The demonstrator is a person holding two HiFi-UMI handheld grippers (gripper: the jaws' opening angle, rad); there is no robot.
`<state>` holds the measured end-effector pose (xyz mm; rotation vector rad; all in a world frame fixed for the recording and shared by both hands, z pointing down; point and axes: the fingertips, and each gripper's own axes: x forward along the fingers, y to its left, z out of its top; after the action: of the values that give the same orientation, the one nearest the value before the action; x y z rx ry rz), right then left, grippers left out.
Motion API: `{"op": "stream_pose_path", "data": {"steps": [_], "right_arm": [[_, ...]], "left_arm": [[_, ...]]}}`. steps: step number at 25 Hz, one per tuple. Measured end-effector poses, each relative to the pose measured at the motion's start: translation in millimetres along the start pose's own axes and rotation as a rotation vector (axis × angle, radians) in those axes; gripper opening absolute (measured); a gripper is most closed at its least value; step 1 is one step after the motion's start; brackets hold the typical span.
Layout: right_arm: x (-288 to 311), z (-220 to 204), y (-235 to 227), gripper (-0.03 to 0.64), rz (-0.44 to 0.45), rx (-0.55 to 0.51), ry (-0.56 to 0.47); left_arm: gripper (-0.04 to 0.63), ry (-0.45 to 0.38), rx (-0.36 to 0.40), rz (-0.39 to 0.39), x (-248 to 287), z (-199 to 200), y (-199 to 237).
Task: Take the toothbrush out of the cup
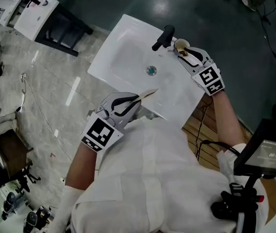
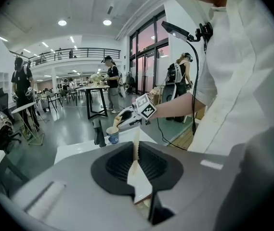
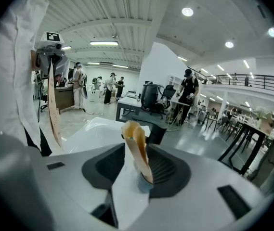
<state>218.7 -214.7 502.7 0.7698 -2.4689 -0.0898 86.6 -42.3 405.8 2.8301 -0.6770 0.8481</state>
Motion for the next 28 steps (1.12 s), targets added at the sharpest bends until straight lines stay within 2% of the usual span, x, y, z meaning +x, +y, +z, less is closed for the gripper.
{"op": "stream_pose_path", "data": {"steps": [4, 11, 21, 28], "right_arm": [[-1.8, 3.3, 4.1, 0.106, 0.001, -0.009, -0.015], [-1.1, 1.4, -6.0, 0.077, -0.010, -0.030, -0.024], [-6.9, 13.3, -16.9, 0.067, -0.089, -0.032, -0.042], [-21.4, 37.1, -20.9, 0.066, -0.168, -0.032, -0.046]], "left_arm": [[0.034, 0.008, 0.001, 0.001, -1.8, 3.5, -5.5], [0.034, 0.028, -0.011, 0.019, 4.6, 3.8, -3.2], [0.034, 0.010, 0.010, 0.019, -2.4, 1.0, 8.2], [0.034, -0.020, 0.031, 0.000, -20.9, -2.9, 18.2]]}}
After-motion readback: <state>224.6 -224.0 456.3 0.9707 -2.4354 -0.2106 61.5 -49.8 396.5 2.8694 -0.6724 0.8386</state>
